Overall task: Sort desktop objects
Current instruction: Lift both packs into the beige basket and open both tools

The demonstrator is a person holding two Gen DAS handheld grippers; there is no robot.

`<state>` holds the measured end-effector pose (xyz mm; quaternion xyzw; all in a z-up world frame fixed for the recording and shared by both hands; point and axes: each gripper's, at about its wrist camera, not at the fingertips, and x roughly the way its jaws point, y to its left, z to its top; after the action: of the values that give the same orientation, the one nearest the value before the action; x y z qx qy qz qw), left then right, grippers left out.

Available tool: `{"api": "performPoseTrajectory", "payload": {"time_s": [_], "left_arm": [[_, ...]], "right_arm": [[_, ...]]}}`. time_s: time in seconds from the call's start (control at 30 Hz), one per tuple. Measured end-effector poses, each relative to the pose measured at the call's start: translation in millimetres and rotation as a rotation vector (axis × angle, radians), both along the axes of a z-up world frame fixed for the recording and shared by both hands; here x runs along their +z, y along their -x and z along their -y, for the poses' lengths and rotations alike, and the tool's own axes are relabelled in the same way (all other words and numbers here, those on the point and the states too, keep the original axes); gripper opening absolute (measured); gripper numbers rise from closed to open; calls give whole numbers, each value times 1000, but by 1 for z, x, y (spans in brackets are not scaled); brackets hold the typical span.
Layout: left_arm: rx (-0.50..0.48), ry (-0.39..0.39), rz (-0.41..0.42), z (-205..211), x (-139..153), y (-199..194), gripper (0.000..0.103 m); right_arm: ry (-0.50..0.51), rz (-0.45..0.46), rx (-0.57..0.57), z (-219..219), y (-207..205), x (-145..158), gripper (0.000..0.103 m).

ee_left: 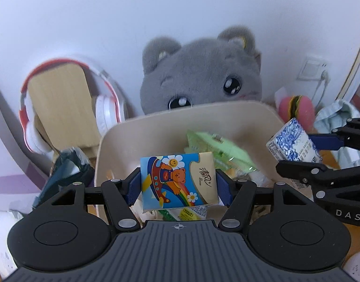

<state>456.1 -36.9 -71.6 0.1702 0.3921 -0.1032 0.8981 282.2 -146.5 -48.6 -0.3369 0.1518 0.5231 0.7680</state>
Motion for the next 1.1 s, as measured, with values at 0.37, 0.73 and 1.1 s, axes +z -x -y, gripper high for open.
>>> {"api": "performPoseTrajectory", "payload": {"time_s": [0.37, 0.73, 1.1], "left_arm": [[117, -28, -140, -12, -57, -26, 66], [106, 5, -188, -23, -71, -24, 79], [92, 39, -100, -23, -49, -3, 100]], "right_arm": [[120, -23, -67, -30, -23, -42, 43], [174, -21, -117, -33, -29, -62, 56], [105, -33, -182, -11, -30, -42, 91]]}}
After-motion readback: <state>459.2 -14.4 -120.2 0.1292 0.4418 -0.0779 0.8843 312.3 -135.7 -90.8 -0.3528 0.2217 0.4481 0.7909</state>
